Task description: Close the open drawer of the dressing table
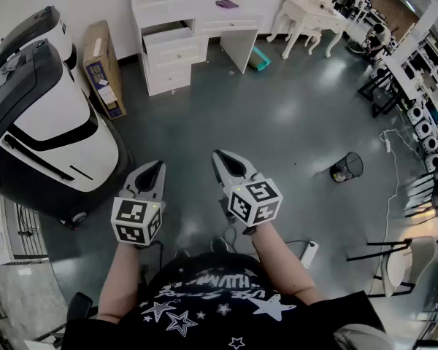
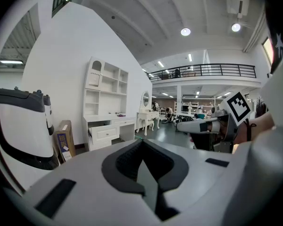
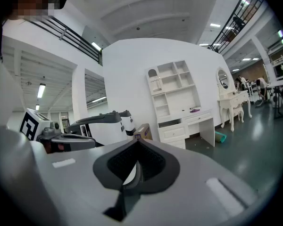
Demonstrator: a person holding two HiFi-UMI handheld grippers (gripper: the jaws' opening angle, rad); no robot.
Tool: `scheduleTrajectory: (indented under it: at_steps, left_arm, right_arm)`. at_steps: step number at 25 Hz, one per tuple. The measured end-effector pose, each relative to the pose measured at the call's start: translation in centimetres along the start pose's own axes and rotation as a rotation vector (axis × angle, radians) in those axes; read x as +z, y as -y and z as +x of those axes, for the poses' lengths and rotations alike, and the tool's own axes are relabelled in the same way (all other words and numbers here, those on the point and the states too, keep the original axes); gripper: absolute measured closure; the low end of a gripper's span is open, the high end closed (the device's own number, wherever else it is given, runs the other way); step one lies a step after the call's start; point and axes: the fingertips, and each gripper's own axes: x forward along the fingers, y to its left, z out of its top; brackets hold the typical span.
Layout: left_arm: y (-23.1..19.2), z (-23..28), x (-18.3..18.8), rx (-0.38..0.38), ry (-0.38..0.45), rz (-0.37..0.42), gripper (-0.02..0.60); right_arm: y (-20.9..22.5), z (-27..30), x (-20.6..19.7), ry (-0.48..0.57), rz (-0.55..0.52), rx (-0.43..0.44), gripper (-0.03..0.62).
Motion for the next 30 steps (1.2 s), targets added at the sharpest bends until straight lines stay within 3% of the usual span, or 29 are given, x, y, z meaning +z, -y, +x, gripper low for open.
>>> scheduleTrajectory:
  at_steps: [14, 22, 30]
  left_arm:
    - [-0.1, -1.4, -0.7, -0.027, 0.01, -0.02, 0.572]
    - [-3.0, -3.4, -2.3, -0.015, 0.01, -0.056, 0.572]
    - [-4.0, -3.0, -3.6, -0.032, 0.0, -0.078, 0.572]
  right_arm:
    - [-2.1, -0.2, -0.6, -0.02, -0.021, 0.012, 0.592]
    - [-4.7, 0.5, -0.5, 0.045, -0.024, 0.003, 0.591]
    - [-4.4, 2.6, -0.2, 0.065, -0.011, -0.021, 0.591]
